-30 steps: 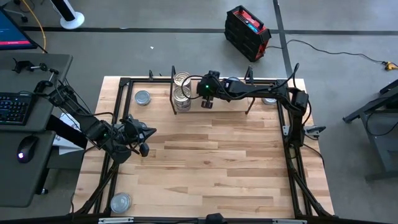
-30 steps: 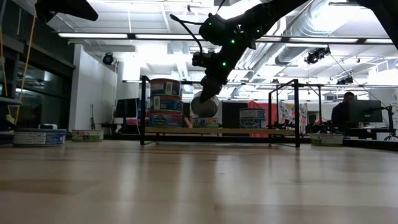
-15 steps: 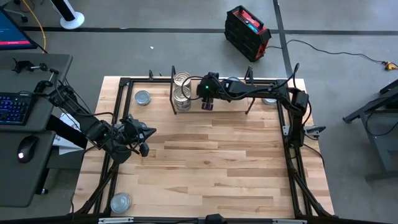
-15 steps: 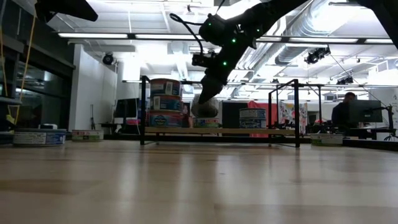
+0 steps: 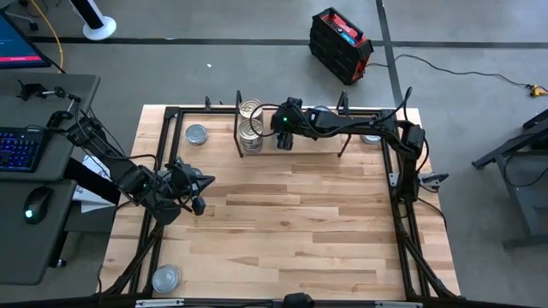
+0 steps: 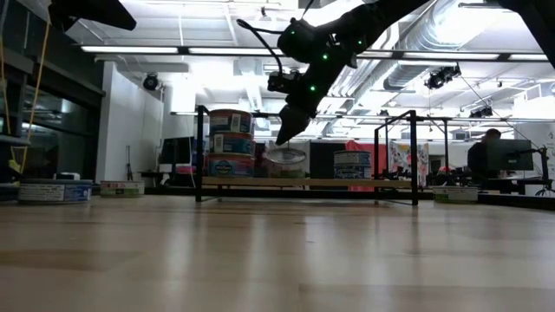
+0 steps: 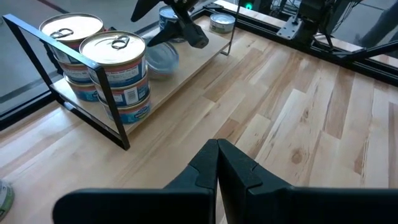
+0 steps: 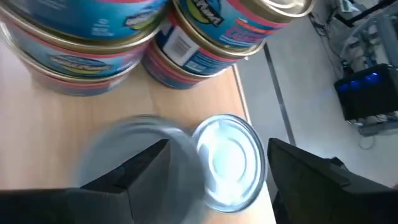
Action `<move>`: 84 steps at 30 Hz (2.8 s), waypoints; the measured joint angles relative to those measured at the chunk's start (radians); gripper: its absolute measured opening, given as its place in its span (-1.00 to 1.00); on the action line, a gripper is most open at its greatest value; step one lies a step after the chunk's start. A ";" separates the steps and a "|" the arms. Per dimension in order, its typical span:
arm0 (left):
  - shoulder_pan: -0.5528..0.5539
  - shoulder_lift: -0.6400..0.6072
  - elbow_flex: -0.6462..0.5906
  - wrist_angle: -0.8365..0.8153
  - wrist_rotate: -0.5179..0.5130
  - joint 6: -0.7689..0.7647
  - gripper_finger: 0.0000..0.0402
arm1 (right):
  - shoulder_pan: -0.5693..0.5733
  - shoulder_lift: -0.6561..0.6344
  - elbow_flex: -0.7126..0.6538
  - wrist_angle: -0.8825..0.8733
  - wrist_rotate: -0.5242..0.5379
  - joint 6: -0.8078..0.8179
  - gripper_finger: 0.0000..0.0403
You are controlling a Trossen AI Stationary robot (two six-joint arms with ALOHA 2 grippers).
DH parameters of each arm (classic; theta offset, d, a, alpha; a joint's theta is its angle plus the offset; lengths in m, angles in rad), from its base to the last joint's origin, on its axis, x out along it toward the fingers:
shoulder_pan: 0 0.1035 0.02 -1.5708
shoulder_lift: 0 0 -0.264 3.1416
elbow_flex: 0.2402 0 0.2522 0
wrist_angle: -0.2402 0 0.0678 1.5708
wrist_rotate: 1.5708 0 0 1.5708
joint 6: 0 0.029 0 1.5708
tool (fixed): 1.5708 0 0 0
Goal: Stack canned seafood by type on shelf
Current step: Put the green white tuna can on the shelf
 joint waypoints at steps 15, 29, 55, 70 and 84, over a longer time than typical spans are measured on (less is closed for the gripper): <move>0.000 0.000 0.000 -0.008 0.000 0.001 -1.00 | 0.019 0.000 0.000 -0.019 0.078 0.083 0.29; 0.000 0.000 0.000 -0.047 0.000 0.000 -1.00 | 0.070 -0.092 -0.002 -0.315 0.044 0.196 0.28; -0.002 0.000 0.000 -0.052 0.051 0.000 -1.00 | 0.253 -0.131 -0.277 0.036 -0.060 0.911 -1.00; -0.002 0.000 0.000 -0.052 0.051 -0.028 -1.00 | 0.189 -0.135 -0.276 0.113 -0.205 0.908 -1.00; -0.002 0.000 0.000 -0.052 0.051 -0.027 -1.00 | 0.264 -0.032 -0.268 0.138 -0.070 1.035 -1.00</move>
